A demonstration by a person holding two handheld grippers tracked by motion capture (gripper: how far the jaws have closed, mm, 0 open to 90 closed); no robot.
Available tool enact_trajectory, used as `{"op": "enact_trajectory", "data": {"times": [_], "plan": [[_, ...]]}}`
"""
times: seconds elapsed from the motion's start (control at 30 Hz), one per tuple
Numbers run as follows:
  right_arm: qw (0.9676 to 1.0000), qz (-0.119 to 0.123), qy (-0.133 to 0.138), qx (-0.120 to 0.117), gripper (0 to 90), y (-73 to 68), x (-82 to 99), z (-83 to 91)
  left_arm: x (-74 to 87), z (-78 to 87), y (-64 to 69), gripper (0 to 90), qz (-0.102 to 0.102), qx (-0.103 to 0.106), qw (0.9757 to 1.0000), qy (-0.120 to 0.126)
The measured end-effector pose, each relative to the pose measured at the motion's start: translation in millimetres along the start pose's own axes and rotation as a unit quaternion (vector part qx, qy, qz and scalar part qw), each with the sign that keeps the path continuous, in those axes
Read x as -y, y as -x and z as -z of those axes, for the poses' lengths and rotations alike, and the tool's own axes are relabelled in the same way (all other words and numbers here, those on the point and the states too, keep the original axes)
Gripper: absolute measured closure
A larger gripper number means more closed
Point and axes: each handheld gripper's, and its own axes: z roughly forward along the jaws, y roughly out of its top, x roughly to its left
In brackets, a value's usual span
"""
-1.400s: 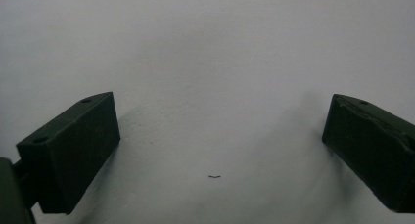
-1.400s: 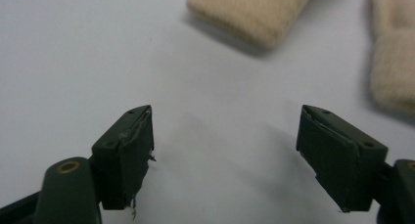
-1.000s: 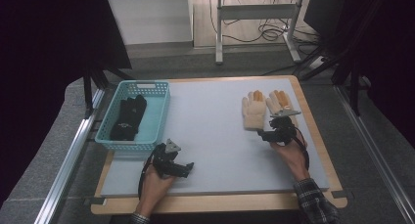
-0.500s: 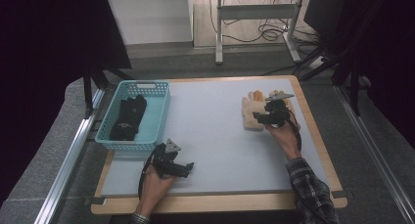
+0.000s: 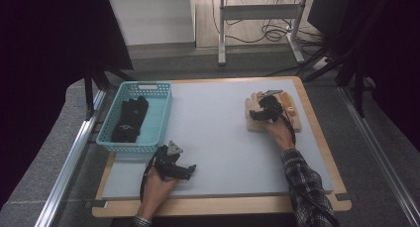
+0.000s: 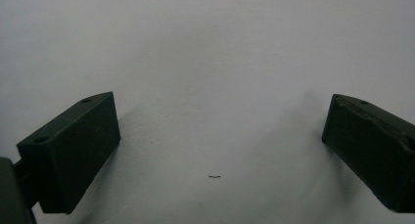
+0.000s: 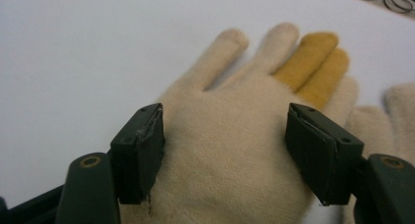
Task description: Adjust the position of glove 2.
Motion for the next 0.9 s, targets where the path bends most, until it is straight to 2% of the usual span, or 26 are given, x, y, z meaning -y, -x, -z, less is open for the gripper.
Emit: {"op": "enact_trajectory", "data": {"times": [0.07, 0.17, 0.23, 0.3, 0.4, 0.6, 0.67, 0.9], "plan": [[0.9999, 0.002, -0.012, 0.008, 29.5, -0.1, 2.3, -5.4, 0.0, 0.0, 0.0, 1.0, 0.000, 0.000, 1.0000, 0.000], [0.9994, -0.033, -0.005, -0.010, 39.7, 5.1, 5.9, -7.2, 0.0, 0.1, 0.0, 1.0, 0.000, 0.000, 1.0000, 0.000], [0.9988, -0.047, -0.002, -0.014, 46.6, 8.3, 7.9, -5.8, 0.0, 0.0, 0.0, 1.0, 0.000, 0.000, 1.0000, 0.000], [0.9984, -0.054, -0.005, -0.015, 51.0, 9.3, 8.0, -4.2, 0.0, 0.0, 0.0, 1.0, 0.000, 0.000, 1.0000, 0.000], [0.9984, -0.053, -0.014, -0.015, 56.2, 9.6, 6.9, -2.0, 0.0, 0.0, 0.0, 1.0, 0.000, 0.000, 1.0000, 0.000], [0.9982, -0.056, -0.010, -0.018, 57.4, 9.7, 8.4, 2.9, 0.0, 0.0, 0.0, 1.0, 0.000, 0.000, 1.0000, 0.000], [0.9983, -0.056, 0.000, -0.016, 57.3, 9.1, 8.9, 6.4, 0.0, 0.1, 0.0, 1.0, 0.000, 0.000, 1.0000, -0.001], [0.9979, -0.056, 0.020, -0.025, 57.1, 5.3, 7.4, 27.9, 0.0, 0.0, 0.0, 1.1, 0.000, 0.000, 1.0000, 0.000]]}}
